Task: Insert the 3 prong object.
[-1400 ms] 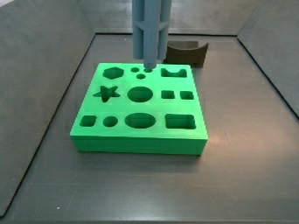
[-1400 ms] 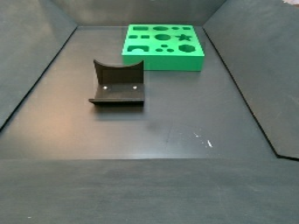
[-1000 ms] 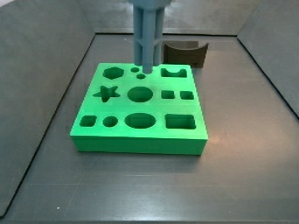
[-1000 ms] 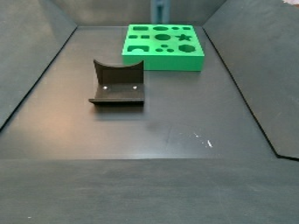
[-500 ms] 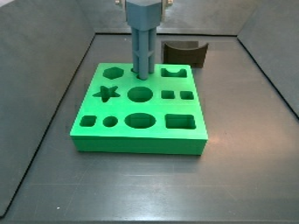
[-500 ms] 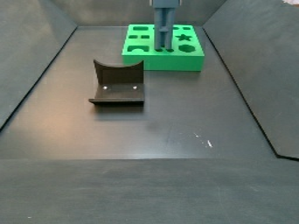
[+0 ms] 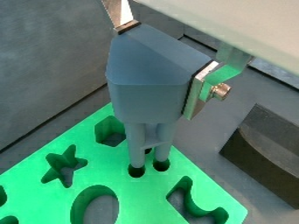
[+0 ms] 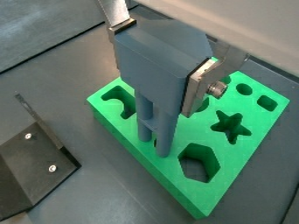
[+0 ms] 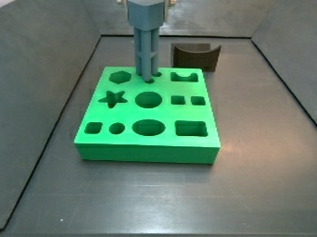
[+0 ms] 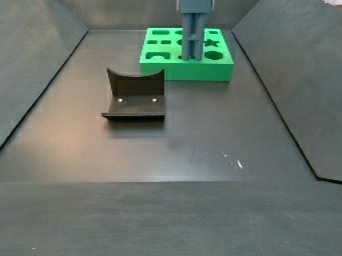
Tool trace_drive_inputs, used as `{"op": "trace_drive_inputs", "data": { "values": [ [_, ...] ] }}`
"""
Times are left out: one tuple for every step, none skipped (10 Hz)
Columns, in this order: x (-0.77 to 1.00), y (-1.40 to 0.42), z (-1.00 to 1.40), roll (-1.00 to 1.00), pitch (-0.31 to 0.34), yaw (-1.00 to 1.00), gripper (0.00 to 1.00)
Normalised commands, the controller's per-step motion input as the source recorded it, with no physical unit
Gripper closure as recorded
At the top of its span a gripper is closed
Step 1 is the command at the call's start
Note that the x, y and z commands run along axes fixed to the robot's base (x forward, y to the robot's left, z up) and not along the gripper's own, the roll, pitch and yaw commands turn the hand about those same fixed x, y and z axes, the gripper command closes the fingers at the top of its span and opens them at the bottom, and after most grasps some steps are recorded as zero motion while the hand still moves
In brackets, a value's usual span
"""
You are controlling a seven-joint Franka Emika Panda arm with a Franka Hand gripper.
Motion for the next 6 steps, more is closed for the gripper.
{"op": "trace_drive_inputs", "data": {
  "values": [
    [0.15,-0.15,-0.83,-0.07,-0.16,0.0,1.0],
    [0.18,-0.21,-0.55,-0.11,-0.091,0.0,1.0],
    [0.33,-0.15,-0.47,-0.11,-0.006,0.0,1.0],
    [0.29,0.0,-0.56,-0.05,-0.009,-0.04,1.0],
    [0.14,0.0,-0.67,-0.02,-0.066,-0.1,1.0],
    [0.15,0.01,-0.61,0.0,-0.047,-0.15,1.0]
  ]
}}
